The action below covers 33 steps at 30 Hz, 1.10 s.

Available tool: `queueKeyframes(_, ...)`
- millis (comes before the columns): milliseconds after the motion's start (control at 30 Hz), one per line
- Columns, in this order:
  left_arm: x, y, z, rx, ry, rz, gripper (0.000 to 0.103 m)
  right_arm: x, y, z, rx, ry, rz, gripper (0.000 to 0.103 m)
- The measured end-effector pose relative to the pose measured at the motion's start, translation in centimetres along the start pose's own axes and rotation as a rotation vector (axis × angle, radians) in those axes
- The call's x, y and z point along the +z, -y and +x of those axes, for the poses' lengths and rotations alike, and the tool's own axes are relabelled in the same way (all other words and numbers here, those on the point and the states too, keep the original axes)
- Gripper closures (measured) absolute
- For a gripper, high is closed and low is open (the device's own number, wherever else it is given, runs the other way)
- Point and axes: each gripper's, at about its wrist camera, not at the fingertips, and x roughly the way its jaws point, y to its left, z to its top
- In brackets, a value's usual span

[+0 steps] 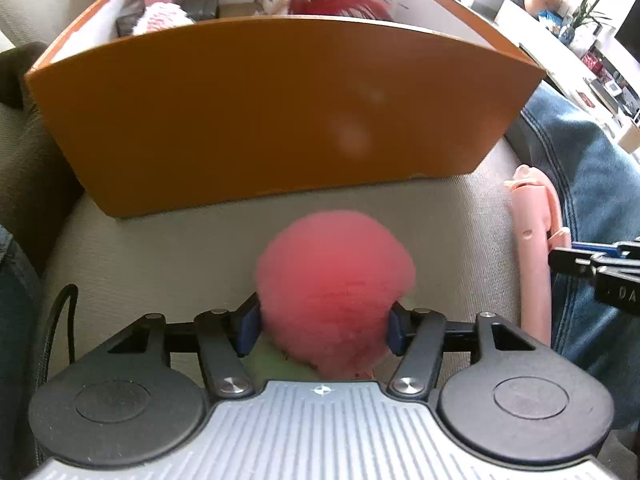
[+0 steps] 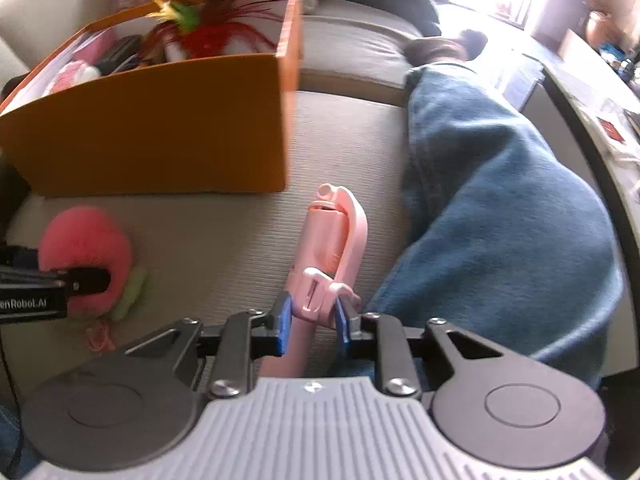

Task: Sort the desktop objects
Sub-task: 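Lift the pompom and clip with both tools up toward the orange box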

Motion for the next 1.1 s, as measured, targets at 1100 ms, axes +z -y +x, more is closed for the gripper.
queueKeyframes(1100,0.4,-0.6,1.0,-0.025,0.001,-0.022,0.052,0.5,0.6,0.1,0.058,-0.01,-0.053,0.091)
